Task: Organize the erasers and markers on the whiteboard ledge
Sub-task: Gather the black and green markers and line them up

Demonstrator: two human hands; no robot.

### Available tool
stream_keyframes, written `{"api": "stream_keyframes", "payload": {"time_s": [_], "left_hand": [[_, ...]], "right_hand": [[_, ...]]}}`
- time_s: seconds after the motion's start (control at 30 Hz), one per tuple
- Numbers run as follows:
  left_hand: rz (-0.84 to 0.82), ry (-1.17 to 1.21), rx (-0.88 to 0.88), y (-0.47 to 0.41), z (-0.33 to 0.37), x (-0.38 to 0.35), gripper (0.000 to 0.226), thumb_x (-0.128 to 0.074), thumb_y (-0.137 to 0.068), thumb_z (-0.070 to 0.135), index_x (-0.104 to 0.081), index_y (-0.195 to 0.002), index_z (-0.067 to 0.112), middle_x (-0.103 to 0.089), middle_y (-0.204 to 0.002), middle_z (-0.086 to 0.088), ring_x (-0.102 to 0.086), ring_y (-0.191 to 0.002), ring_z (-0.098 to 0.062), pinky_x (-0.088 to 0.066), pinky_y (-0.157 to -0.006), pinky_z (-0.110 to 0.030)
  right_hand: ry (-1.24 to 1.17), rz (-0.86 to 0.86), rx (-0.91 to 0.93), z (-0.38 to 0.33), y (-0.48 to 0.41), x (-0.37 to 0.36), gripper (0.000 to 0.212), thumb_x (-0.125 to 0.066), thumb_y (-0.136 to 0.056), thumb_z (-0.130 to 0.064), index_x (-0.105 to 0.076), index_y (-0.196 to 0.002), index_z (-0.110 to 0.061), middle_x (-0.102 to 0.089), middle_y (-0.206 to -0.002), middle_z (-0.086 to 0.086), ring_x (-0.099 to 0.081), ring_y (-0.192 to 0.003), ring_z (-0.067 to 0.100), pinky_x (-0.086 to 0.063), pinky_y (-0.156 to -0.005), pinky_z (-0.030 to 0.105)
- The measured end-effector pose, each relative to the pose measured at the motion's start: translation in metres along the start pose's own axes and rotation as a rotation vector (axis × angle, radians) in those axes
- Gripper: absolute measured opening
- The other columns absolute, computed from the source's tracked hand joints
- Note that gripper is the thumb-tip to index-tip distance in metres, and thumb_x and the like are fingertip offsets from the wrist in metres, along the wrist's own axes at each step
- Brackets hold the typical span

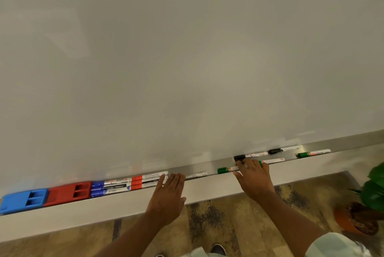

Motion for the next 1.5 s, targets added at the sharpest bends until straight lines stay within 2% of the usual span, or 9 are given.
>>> {"api": "stream_keyframes", "payload": {"time_s": [0.13, 0.3, 0.5, 0.67, 0.77, 1.07, 1.23, 1.4, 1.5], "left_hand": [[0.004, 0.0, 0.008, 0.002, 0.002, 0.002, 0.075, -0.072, -0.089, 0.053, -0.059, -0.149, 0.01, -0.064, -0.15, -0.01, -0.061, -0.139, -0.029, -0.032, -0.119, -0.054], [0.041, -0.028, 0.035, 0.004, 0.004, 0.009, 0.075, -0.084, -0.079, 0.049, -0.068, -0.14, 0.008, -0.07, -0.142, -0.013, -0.067, -0.132, -0.03, -0.009, -0.125, -0.048], [0.026, 0.071, 0.042, -0.002, 0.016, 0.013, 0.075, -0.088, -0.076, 0.047, -0.069, -0.138, 0.008, -0.07, -0.142, -0.012, -0.067, -0.133, -0.031, -0.048, -0.11, -0.049], [0.086, 0.275, 0.092, -0.013, 0.027, 0.023, 0.074, -0.046, -0.108, 0.048, -0.019, -0.169, 0.015, -0.014, -0.177, -0.005, -0.011, -0.165, -0.026, 0.001, -0.131, -0.041], [0.13, 0.353, 0.095, -0.021, 0.038, 0.032, 0.071, -0.04, -0.11, 0.046, -0.014, -0.169, 0.016, -0.012, -0.179, -0.005, -0.003, -0.166, -0.023, 0.004, -0.132, -0.039], [0.152, 0.579, 0.126, -0.049, 0.072, 0.052, 0.07, -0.044, -0.109, 0.047, -0.017, -0.169, 0.021, -0.019, -0.177, 0.002, -0.01, -0.165, -0.017, -0.006, -0.133, -0.036], [0.149, 0.766, 0.148, -0.059, 0.09, 0.054, 0.069, -0.049, -0.109, 0.046, -0.022, -0.168, 0.025, -0.025, -0.175, 0.006, -0.017, -0.162, -0.014, -0.009, -0.128, -0.027], [0.122, 1.213, 0.338, -0.078, 0.107, 0.059, 0.059, -0.067, -0.103, 0.036, -0.05, -0.156, 0.02, -0.058, -0.155, 0.003, -0.056, -0.139, -0.012, -0.041, -0.115, -0.025], [0.049, 1.683, 0.515, -0.09, 0.123, 0.053, 0.048, -0.076, -0.097, 0.027, -0.064, -0.143, 0.015, -0.075, -0.13, -0.004, -0.07, -0.118, -0.014, -0.054, -0.109, -0.033]], "right_hand": [[-0.073, 0.061, -0.071, 0.018, -0.007, 0.013, 0.038, -0.04, -0.106, -0.043, -0.062, -0.132, -0.025, -0.063, -0.132, -0.003, -0.057, -0.121, 0.022, -0.04, -0.099, 0.046], [-0.041, 0.056, -0.143, 0.051, -0.023, 0.03, 0.027, -0.048, -0.103, -0.023, -0.065, -0.124, -0.027, -0.064, -0.131, -0.004, -0.056, -0.12, 0.023, -0.037, -0.099, 0.045], [0.111, -0.005, -0.057, 0.067, -0.037, 0.032, 0.034, -0.053, -0.095, -0.007, -0.069, -0.115, -0.03, -0.068, -0.124, -0.006, -0.057, -0.115, 0.022, -0.038, -0.102, 0.044], [0.157, -0.029, 0.004, 0.065, -0.044, 0.025, 0.02, -0.059, -0.098, -0.016, -0.069, -0.11, -0.03, -0.068, -0.116, -0.005, -0.056, -0.112, 0.022, -0.039, -0.103, 0.046], [0.187, -0.029, 0.048, 0.062, -0.046, 0.025, 0.017, -0.065, -0.095, -0.018, -0.07, -0.109, -0.027, -0.07, -0.112, -0.003, -0.056, -0.111, 0.024, -0.038, -0.104, 0.047], [0.261, 0.0, 0.154, 0.06, -0.042, 0.024, 0.016, -0.067, -0.092, -0.017, -0.069, -0.108, -0.018, -0.07, -0.108, 0.005, -0.057, -0.106, 0.03, -0.037, -0.102, 0.05], [0.216, 0.199, 0.236, 0.064, -0.031, 0.027, 0.012, -0.065, -0.089, -0.006, -0.066, -0.099, -0.013, -0.07, -0.095, 0.009, -0.058, -0.093, 0.032, -0.043, -0.09, 0.05], [0.051, 0.405, 0.271, 0.068, -0.019, 0.044, 0.024, -0.04, -0.097, -0.006, -0.059, -0.106, -0.018, -0.068, -0.099, 0.004, -0.054, -0.094, 0.029, -0.038, -0.086, 0.047], [-0.031, 0.429, 0.242, 0.064, -0.011, 0.047, 0.025, -0.046, -0.097, -0.008, -0.06, -0.112, -0.023, -0.068, -0.104, -0.001, -0.056, -0.1, 0.026, -0.037, -0.09, 0.046]]}}
Point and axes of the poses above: each hand's wrist, its own y-axis away from the middle knuckle, its own x-axis out of the back of the hand, z = x × y, the point moved 8 cm from there along -y, towards the middle knuckle
